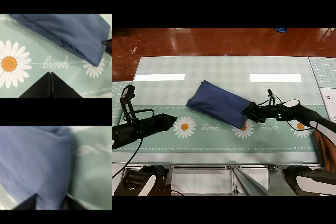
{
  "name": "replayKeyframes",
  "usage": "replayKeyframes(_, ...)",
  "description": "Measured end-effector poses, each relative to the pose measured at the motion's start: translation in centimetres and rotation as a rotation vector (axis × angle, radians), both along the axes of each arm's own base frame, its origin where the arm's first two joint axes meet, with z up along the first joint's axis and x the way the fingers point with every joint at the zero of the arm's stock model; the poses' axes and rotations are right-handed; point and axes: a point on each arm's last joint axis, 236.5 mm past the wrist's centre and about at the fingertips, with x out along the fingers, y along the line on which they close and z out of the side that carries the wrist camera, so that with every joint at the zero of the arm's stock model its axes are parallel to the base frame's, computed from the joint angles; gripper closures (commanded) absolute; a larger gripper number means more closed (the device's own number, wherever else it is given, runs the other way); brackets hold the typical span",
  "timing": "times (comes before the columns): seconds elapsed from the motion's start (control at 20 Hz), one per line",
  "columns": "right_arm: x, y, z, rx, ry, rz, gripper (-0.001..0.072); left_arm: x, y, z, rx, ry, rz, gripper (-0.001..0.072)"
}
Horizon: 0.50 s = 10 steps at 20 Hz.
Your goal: Fold the shirts.
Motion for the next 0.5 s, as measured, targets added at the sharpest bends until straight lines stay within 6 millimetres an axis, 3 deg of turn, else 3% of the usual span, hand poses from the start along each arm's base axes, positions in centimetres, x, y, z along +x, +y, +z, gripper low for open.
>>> replayKeyframes(0.05,0.2,0.9,0.0,-0.002,-0.012,0.032,0.0687,0.0,0.0,0.0,0.0,0.0,0.0,0.0689)
replayKeyframes(0.25,2.7,4.6,3.4,0.026,-0.137,0.151,0.0688,0.0,0.0,0.0,0.0,0.0,0.0,0.0689)
replayKeyframes(0.5,7.4,6.1,11.4,-0.049,-0.333,0.314,0.0688,0.0,0.0,0.0,0.0,0.0,0.0,0.0689)
